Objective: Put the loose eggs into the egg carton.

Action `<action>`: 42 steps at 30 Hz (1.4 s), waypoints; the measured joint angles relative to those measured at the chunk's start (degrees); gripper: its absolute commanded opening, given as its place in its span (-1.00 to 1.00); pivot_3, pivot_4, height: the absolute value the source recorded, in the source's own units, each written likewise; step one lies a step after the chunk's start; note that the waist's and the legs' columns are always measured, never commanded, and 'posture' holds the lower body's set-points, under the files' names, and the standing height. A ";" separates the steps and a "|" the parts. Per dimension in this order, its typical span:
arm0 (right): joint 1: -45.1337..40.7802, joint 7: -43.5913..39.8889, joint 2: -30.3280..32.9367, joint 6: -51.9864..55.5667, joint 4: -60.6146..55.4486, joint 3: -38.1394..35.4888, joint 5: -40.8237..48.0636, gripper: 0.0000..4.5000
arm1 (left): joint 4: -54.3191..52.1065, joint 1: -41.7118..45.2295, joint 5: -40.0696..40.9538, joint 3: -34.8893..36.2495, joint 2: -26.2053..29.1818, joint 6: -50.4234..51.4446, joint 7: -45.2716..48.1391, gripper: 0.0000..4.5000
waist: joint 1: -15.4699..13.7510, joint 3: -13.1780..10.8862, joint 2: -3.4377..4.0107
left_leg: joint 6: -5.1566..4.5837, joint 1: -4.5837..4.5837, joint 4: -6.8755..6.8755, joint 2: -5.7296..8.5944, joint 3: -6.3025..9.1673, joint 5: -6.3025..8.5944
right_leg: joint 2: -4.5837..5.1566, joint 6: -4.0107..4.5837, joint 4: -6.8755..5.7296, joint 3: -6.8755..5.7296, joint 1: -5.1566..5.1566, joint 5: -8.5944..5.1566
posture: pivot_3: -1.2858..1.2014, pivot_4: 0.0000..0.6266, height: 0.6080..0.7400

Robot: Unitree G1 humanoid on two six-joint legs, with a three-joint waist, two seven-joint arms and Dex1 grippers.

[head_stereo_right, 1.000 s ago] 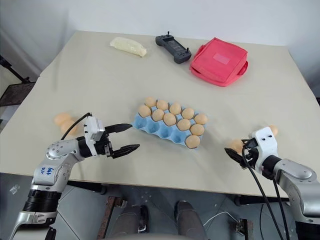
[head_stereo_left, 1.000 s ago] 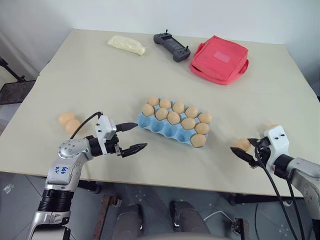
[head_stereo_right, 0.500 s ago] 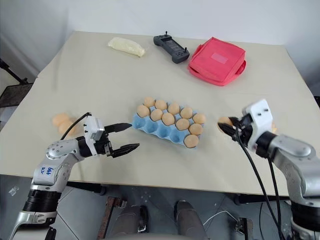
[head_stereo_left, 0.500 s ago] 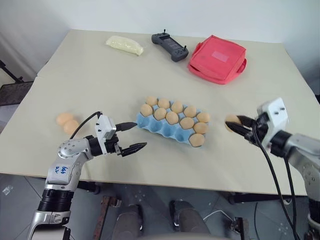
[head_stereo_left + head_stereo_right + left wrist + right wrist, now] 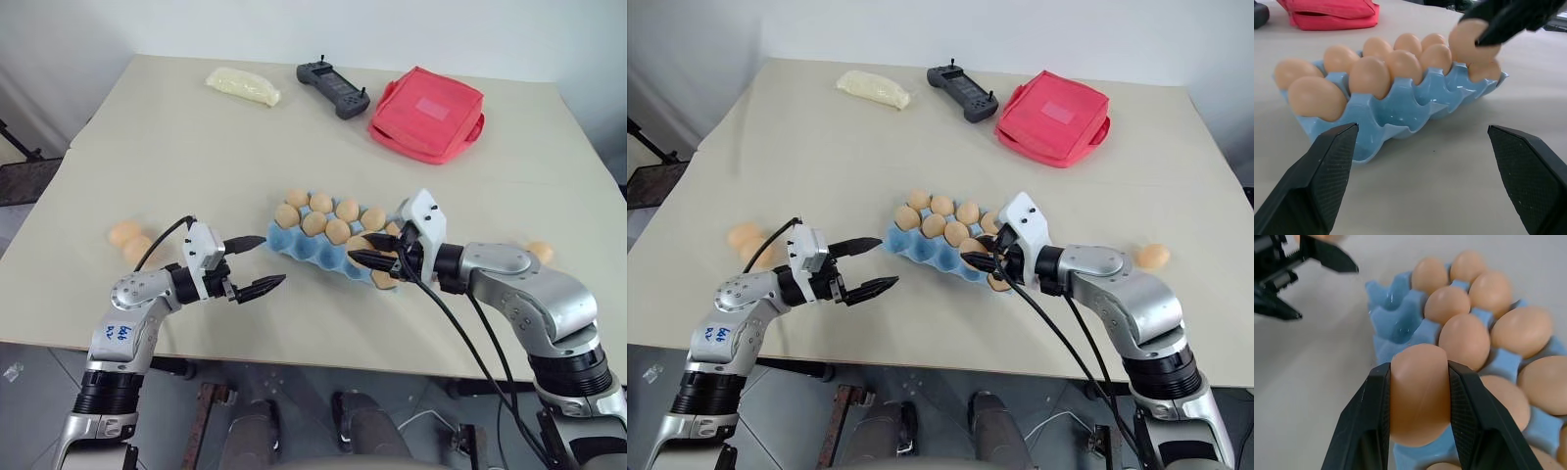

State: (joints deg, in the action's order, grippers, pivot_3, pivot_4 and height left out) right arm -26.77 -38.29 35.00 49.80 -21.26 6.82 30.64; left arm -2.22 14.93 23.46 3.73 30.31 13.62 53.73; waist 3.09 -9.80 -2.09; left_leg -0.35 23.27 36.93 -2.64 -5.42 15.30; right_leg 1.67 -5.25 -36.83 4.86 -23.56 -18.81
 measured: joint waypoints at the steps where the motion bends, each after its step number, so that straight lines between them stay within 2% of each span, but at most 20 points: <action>1: 0.00 -0.50 -0.01 -0.73 0.64 0.52 -0.43 -0.42 | -0.30 -0.25 0.00 0.11 0.00 0.01 -0.16 1.00 | 0.01 0.00 0.00 | 0.00 -0.01 0.00 -0.01 0.01 0.00 | -0.01 0.00 -0.02 -0.01 0.00 0.00 | 0.03 -0.52 1.00; 4: -0.10 -1.46 -0.06 -2.64 2.52 1.68 -1.81 -0.42 | -1.80 -1.11 0.01 0.41 0.02 0.07 -0.51 1.00 | 0.04 0.00 0.00 | 0.00 -0.03 0.00 -0.02 0.01 0.00 | -0.01 0.03 -0.04 -0.02 0.00 -0.01 | 0.03 -0.52 1.00; 7: -0.29 -2.14 -0.63 -4.24 4.19 2.27 -3.37 -0.01 | -2.20 -1.89 0.07 0.72 0.04 0.20 -0.72 1.00 | 0.17 -0.01 0.01 | 0.00 -0.04 -0.01 -0.02 0.01 0.00 | -0.01 0.04 -0.05 -0.01 0.00 -0.02 | 0.03 -0.52 1.00; 13: -2.34 -2.70 -2.07 -4.92 5.73 2.93 -4.75 0.96 | -3.59 -2.89 0.33 1.37 0.78 0.90 -1.00 1.00 | 0.13 -0.01 0.02 | 0.01 -0.04 -0.03 -0.03 0.02 0.01 | 0.00 0.05 -0.04 -0.03 -0.02 -0.02 | 0.03 -0.52 1.00; 17: -2.45 -2.87 -1.84 -4.55 5.19 2.56 -4.69 0.98 | -4.10 -4.60 1.17 3.32 2.77 1.59 -0.88 1.00 | 0.17 -0.02 0.03 | 0.05 -0.04 -0.11 -0.02 0.01 0.02 | 0.06 0.08 -0.01 -0.08 -0.04 -0.04 | 0.03 -0.52 1.00; 22: -1.15 -2.63 0.40 -2.22 0.86 -2.77 -2.92 0.98 | -4.11 -6.96 1.96 5.04 4.72 2.86 -0.38 1.00 | 0.12 -0.03 0.05 | 0.06 -0.06 -0.36 0.03 0.03 0.02 | 0.43 0.20 0.07 -0.76 -0.07 -0.11 | 0.03 -0.52 1.00; 24: 2.04 -2.49 2.40 -0.97 -1.59 -6.74 -1.47 0.98 | -4.30 -8.19 2.27 5.82 6.12 3.06 0.25 1.00 | -0.09 -0.03 0.05 | 0.07 -0.08 -0.56 0.06 0.03 0.00 | 0.84 0.26 0.12 -1.55 -0.06 -0.14 | 0.03 -0.52 1.00; 33: 21.01 -3.97 12.32 0.38 -2.36 -28.18 0.57 0.98 | -4.36 -9.77 5.19 9.36 8.44 5.37 1.76 1.00 | -0.79 -0.04 0.08 | 0.13 -0.06 -0.99 0.09 0.02 0.02 | 1.08 0.27 0.72 -2.15 0.02 -0.15 | 0.03 -0.52 1.00; 38: 31.84 -5.31 13.75 -2.00 1.29 -37.48 -0.82 0.98 | -4.75 -8.82 6.59 12.05 8.48 6.28 0.67 1.00 | -1.09 -0.05 0.09 | 0.09 -0.11 -0.83 0.08 -0.07 0.00 | 1.02 0.26 0.70 -2.18 0.14 -0.14 | 0.03 -0.52 1.00; 42: 35.89 -5.92 13.76 -2.81 2.52 -41.00 -1.27 0.98 | -4.82 -8.73 6.98 13.02 8.49 6.43 0.16 1.00 | -1.03 -0.05 0.10 | -0.04 -0.23 -0.76 0.10 -0.11 -0.08 | 1.01 0.27 0.60 -2.13 0.22 -0.04 | 0.03 -0.52 1.00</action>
State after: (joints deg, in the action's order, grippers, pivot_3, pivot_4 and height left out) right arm 9.12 -44.20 48.75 46.98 -18.74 -34.17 29.37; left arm -7.05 6.21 30.43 16.74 38.80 20.05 53.88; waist 2.06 -9.85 -1.98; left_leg -0.40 23.04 36.17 -2.54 -5.53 15.21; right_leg 2.68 -4.98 -36.23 2.73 -23.34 -18.85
